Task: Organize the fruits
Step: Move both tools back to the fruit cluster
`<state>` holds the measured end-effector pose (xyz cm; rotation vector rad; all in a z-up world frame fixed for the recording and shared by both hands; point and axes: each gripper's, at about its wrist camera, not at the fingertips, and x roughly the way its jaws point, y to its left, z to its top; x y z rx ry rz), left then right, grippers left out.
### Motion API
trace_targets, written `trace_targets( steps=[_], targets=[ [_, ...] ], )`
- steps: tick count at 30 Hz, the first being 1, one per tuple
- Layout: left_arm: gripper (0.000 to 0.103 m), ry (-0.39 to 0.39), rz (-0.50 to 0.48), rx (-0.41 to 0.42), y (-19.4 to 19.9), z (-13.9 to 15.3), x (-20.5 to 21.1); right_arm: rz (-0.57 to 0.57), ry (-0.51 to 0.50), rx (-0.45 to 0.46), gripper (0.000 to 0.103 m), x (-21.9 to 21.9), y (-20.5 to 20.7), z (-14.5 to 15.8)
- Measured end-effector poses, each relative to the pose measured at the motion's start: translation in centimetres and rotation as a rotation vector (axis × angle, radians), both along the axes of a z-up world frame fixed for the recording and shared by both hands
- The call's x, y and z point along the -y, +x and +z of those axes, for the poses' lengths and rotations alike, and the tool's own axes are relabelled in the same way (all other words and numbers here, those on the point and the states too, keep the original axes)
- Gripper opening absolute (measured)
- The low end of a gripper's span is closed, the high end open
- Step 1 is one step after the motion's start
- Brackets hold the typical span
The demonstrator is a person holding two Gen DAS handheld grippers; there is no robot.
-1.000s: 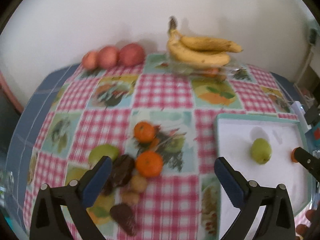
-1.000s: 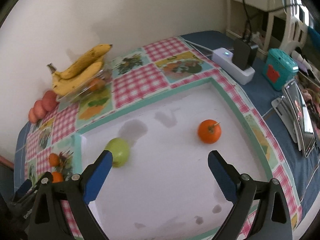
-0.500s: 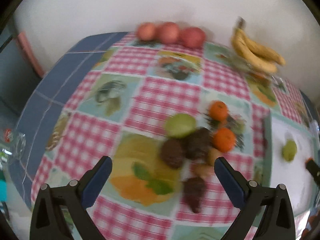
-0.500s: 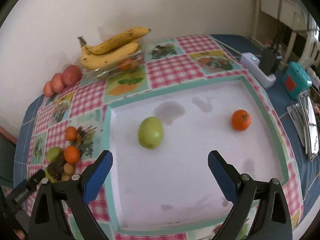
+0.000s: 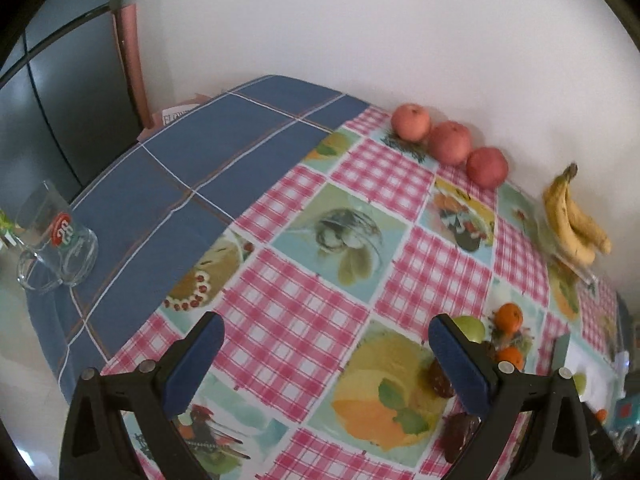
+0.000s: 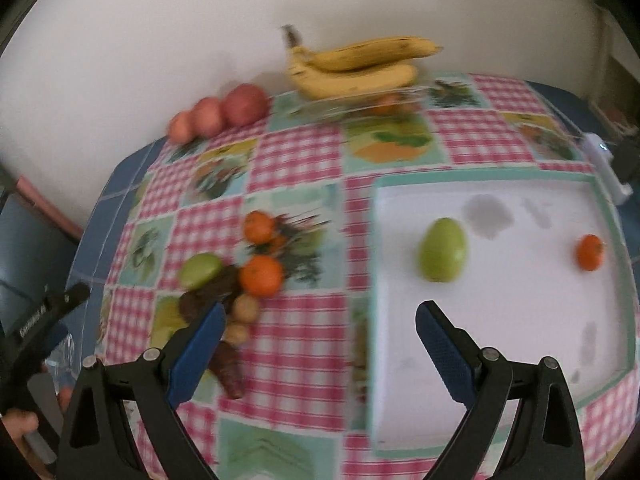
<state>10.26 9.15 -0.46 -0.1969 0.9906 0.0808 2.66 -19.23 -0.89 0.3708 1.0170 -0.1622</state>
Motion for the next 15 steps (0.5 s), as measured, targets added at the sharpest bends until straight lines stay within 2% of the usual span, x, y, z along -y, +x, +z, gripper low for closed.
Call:
trace_targets(
  steps=[4,8,11,15],
  targets=[
    [0.103,0.000,-0.039,-0.020,0.5,-0.4,0.4,0.059,-0.036,-0.032,0.096,-2.6,1.0,-0.8],
    [0.103,0.077,-0.089,-0.095,1.1,-2.1,2.0,0.100,-0.045,-0.100,0.096,-4.0,1.7,-2.5],
    [0.103,0.084,-0.098,-0.129,1.3,-3.1,2.5,0.124,-0.063,-0.145,0.096,-4.8,2.0,-3.8],
    [0.103,0.104,-0.125,-0.195,1.9,-4.8,3.0,0.167,-0.068,-0.154,0.096,-6.0,2.0,-4.5]
  ],
)
